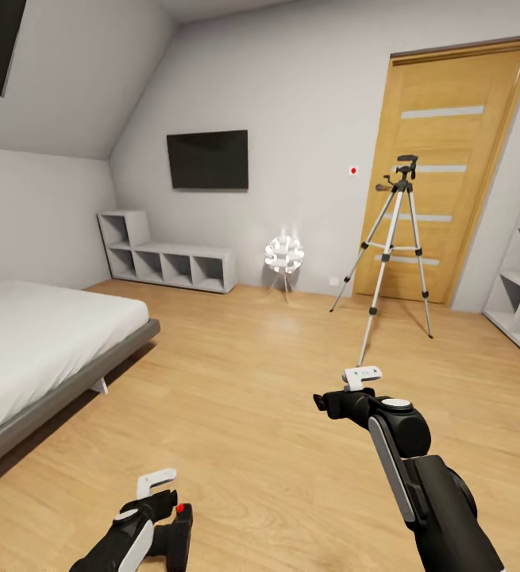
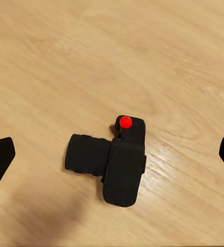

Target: Attach the digital camera to the camera tripod in the bedroom.

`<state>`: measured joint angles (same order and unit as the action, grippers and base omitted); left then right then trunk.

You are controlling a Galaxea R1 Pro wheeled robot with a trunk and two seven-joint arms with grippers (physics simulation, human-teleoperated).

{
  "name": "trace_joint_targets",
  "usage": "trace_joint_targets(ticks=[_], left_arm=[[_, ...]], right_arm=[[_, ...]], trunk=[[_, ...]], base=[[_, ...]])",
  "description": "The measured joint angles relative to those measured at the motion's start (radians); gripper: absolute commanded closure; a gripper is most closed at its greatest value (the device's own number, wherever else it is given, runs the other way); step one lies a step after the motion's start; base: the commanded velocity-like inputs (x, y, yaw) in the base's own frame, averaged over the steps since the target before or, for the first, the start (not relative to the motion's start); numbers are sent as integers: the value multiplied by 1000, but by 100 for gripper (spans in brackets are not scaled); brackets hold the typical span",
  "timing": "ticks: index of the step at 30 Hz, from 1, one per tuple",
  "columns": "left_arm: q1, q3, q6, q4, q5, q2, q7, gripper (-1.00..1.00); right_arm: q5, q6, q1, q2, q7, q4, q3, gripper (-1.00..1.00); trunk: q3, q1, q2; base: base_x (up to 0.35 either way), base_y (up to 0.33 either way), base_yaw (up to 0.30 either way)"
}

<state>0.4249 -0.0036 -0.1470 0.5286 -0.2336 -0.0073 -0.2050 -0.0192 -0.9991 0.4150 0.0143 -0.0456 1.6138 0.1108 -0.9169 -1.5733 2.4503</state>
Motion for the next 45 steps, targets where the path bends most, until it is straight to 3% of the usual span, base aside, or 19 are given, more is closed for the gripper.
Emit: trace_joint_targets(ticks=[7, 23, 32, 45], left_arm=[[0, 0, 22, -30, 1, -1, 43, -100], [14, -2, -51, -44, 10, -2, 91, -100], [36, -5, -86, -46, 57, 1, 127, -100], [53, -6, -137, -46, 81, 4, 139, -100]], right_arm=[[0, 1, 0, 14, 1, 0, 7, -100], [2, 1, 0, 21, 1, 1, 23, -100], [2, 0, -1, 21, 1, 1, 24, -100], [2, 0, -1, 21, 1, 1, 30, -100]], trunk=[[-22, -27, 49], [-84, -34, 53], [-119, -38, 55], [-169, -44, 58]], base=[[0, 0, 0], [0, 0, 0], [0, 0, 0], [0, 0, 0]])
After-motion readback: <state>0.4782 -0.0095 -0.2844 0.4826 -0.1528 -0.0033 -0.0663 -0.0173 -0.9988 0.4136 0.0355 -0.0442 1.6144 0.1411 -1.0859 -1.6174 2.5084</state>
